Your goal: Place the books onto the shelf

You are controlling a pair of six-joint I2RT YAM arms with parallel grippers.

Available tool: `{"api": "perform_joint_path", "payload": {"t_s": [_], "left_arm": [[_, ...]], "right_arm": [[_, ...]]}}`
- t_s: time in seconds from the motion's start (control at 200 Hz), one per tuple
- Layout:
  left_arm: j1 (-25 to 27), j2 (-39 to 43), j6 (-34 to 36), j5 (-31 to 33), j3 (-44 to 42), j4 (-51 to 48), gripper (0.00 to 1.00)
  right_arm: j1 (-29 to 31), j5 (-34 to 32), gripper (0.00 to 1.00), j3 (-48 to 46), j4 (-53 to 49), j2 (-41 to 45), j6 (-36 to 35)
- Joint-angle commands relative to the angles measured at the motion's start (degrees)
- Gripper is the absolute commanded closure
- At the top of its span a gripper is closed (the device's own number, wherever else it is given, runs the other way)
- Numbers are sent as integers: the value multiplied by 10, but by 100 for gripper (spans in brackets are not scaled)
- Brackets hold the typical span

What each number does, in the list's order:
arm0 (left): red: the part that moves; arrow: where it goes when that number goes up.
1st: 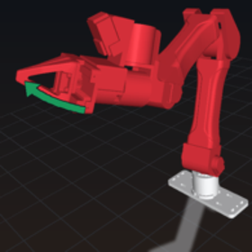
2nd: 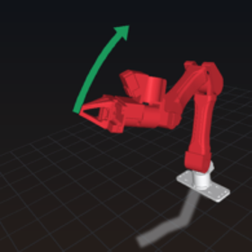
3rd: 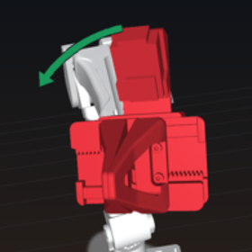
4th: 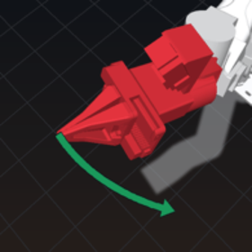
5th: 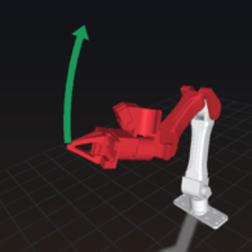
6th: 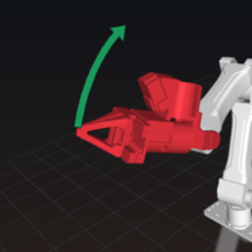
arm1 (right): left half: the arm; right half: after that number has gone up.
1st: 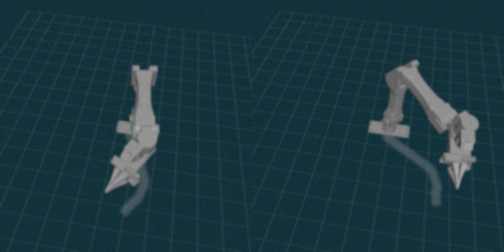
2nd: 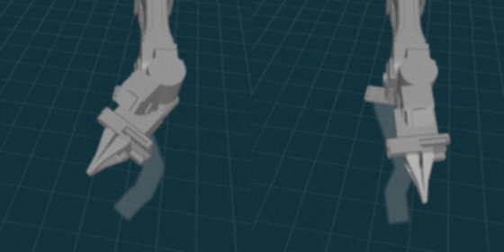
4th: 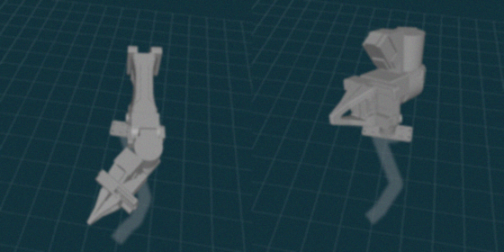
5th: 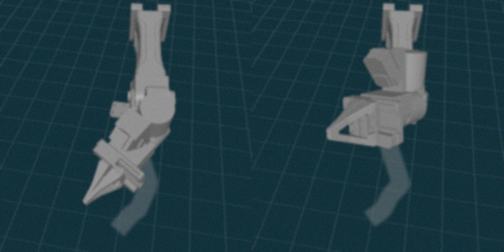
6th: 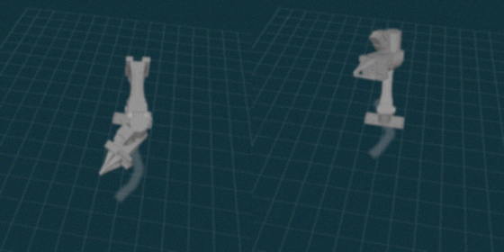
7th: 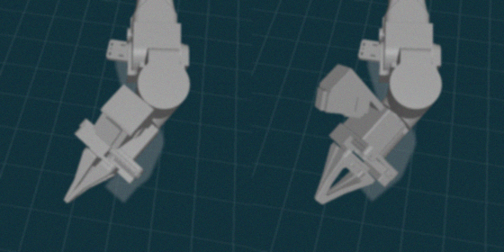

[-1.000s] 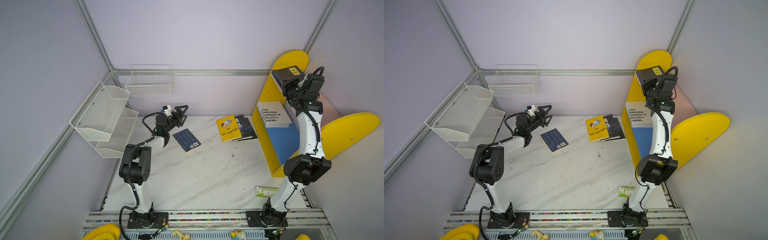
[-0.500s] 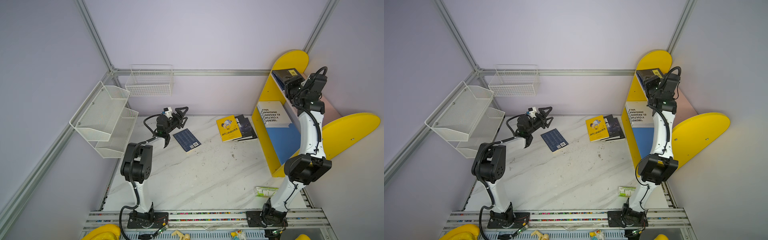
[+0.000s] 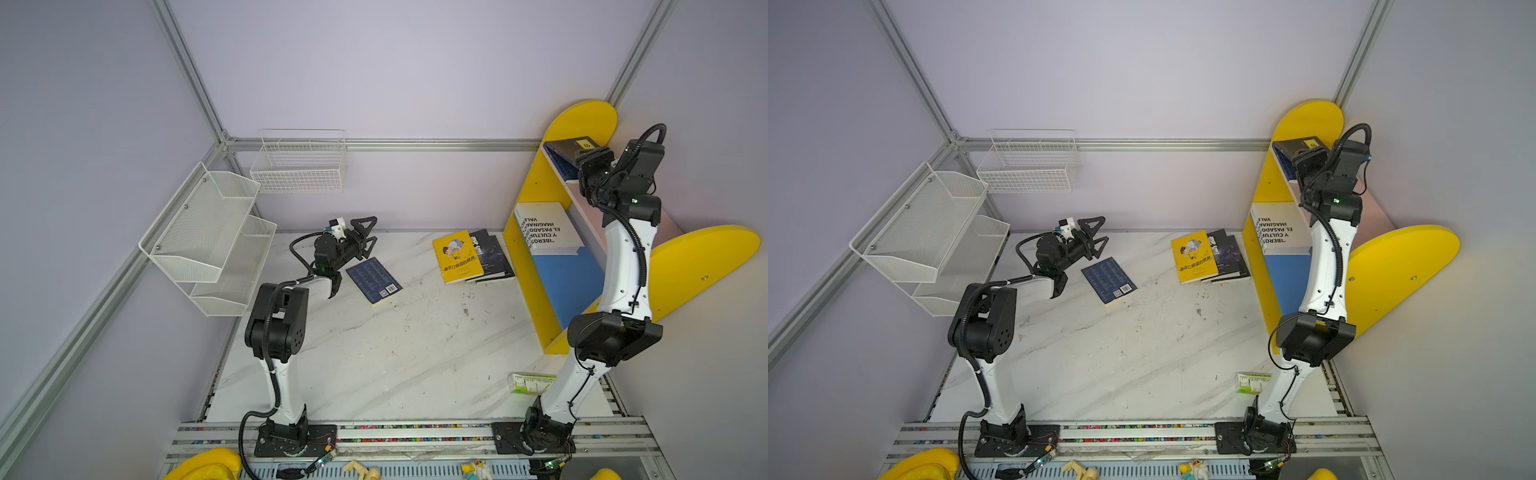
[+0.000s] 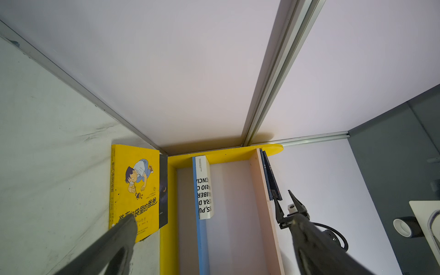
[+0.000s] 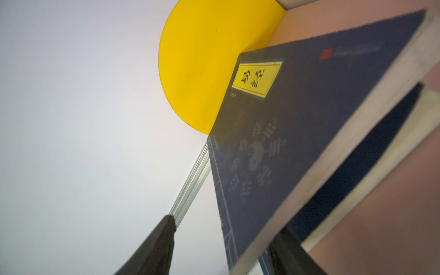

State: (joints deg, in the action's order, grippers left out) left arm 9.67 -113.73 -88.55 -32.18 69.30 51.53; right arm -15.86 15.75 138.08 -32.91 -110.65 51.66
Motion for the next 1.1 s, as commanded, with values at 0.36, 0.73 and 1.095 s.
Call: {"api": "perform_joint_path", "payload": {"t_s": [0.36, 0.73, 1.095], "left_arm": [[-2, -17, -30, -19, -29, 73, 1], [-4, -36, -47, -24, -22, 89, 1], [-5, -47, -59, -33, -20, 106, 0]], "right_arm": [[23, 9, 37, 95, -105, -59, -63], [34, -29, 32, 98, -141, -48, -100], [34, -107, 28, 116, -203, -32, -116]]}}
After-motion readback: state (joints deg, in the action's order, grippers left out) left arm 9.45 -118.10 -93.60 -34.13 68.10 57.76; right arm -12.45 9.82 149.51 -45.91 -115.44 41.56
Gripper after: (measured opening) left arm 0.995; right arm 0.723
